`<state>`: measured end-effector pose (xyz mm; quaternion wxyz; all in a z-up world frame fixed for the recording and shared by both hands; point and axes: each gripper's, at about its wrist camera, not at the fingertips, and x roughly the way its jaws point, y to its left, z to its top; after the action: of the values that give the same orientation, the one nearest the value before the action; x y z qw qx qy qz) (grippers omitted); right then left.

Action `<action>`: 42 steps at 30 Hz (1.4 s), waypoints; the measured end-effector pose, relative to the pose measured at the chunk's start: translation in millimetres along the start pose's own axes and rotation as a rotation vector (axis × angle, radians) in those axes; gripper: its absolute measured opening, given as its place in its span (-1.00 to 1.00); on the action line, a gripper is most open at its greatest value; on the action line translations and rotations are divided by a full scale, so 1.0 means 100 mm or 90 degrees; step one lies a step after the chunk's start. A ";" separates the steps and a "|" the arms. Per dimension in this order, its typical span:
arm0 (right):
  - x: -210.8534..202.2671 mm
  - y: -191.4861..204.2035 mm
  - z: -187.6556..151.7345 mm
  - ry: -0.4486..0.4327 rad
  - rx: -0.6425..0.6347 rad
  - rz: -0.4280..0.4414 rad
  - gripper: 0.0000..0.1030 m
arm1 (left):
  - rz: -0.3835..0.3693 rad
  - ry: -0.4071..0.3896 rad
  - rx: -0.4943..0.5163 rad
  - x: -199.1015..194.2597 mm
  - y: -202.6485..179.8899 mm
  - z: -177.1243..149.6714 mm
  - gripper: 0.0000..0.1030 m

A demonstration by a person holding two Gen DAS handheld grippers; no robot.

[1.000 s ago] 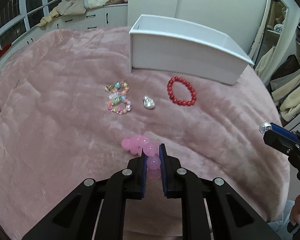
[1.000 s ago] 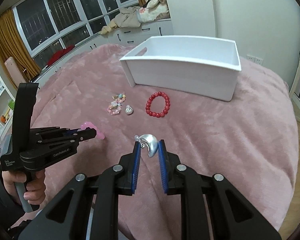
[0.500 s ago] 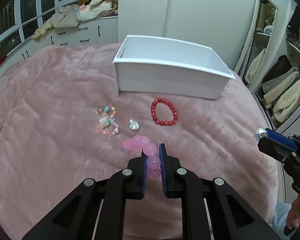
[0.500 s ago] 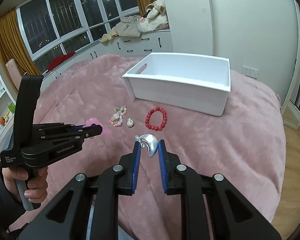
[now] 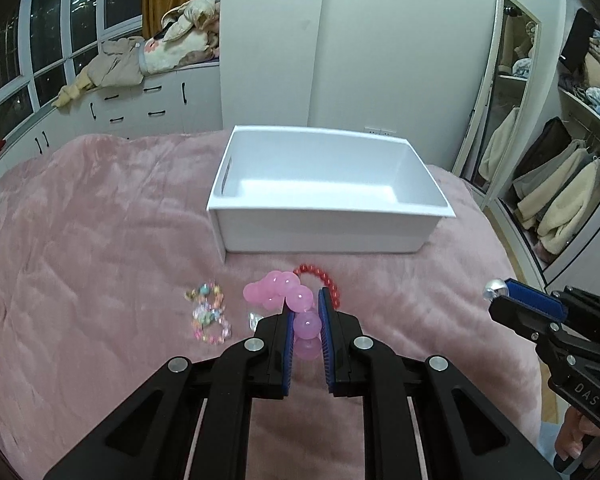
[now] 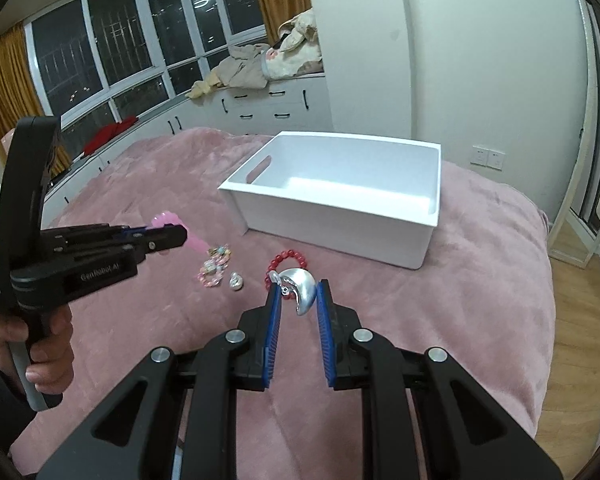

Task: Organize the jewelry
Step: 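Lift the pink bracelet with the left tool while the right tool carries the heart over the box, then open the left tool to drop the pink bracelet while the right tool releases the heart into the box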

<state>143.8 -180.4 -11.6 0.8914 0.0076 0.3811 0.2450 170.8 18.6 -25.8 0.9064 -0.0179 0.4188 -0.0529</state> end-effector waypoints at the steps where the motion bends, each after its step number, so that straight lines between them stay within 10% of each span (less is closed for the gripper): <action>1: 0.01 -0.04 0.02 -0.001 0.006 0.000 -0.64 | 0.000 -0.001 0.002 0.03 0.01 0.05 -0.68; 42: 1.52 -0.98 0.77 0.028 0.031 -0.041 -0.64 | 0.030 0.036 0.037 1.62 0.03 1.18 -0.68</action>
<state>328.8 -185.6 -79.3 0.8896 0.0114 0.4068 0.2072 365.3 2.0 -72.5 0.8954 0.0196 0.4427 -0.0443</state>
